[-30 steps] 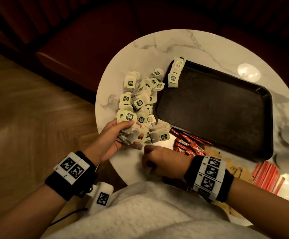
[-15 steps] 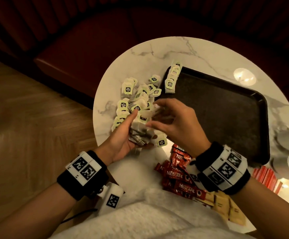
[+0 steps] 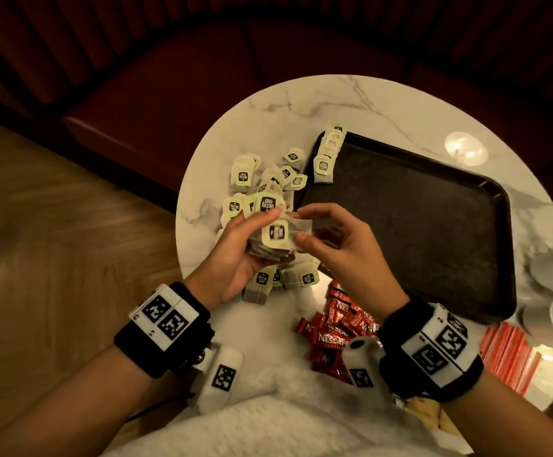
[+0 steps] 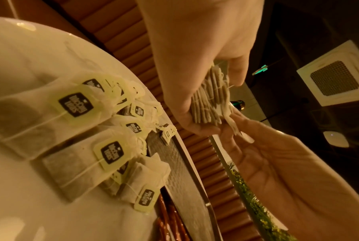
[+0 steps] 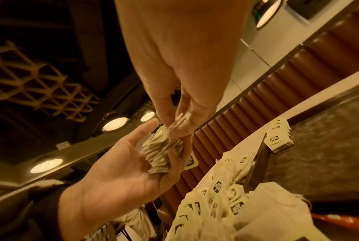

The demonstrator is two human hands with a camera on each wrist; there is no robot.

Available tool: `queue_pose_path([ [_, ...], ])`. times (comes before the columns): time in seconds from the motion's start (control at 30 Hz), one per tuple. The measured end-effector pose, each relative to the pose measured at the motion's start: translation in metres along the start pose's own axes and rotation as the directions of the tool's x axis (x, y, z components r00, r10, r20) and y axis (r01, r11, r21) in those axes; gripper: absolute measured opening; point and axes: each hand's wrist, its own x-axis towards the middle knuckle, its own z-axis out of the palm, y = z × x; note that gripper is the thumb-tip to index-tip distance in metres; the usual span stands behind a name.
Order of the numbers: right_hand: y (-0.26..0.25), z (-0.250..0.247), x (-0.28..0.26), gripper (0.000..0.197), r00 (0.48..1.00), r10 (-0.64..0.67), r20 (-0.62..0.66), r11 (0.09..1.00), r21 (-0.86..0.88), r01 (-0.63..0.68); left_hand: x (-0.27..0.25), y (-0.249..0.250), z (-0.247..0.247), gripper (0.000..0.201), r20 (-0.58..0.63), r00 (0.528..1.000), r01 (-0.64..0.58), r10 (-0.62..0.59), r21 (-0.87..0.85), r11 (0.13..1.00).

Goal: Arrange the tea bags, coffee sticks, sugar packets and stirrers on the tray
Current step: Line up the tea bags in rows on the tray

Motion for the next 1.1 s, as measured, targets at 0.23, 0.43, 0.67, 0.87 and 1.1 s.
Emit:
queue_pose_path([
  [0.23,0.000,-0.014,0.002,0.030,0.988,0.138,0.071,0.970,0.192,-0.150,0.006,0.005,-0.001,0.048,-0.088,0.996,0.024,-0.027,-0.036,0.999],
  [0.43,-0.002,-0.014,0.009,0.016,0.985,0.169,-0.041,0.900,0.414,-0.137,0.006,0.003,0.004,0.023,-0.015,0.997,-0.072,0.073,0.064,0.995],
  [0.67,0.001,-0.006,0.010,0.030,0.985,0.171,-0.022,0.908,0.393,-0.149,0.010,0.004,0.018,0.030,0.031,0.975,-0.221,0.221,0.257,0.941],
  [0.87,-0.001,-0.022,0.013,0.022,0.995,0.092,-0.049,0.953,0.293,-0.073,0.013,0.010,0.020,0.024,0.070,0.969,-0.247,0.237,0.357,0.901],
  [1.1,-0.003,-0.029,0.019,0.027,0.994,0.026,-0.107,0.963,0.269,0.004,0.019,0.008,0.023,0.022,0.076,0.954,-0.298,0.291,0.368,0.881],
])
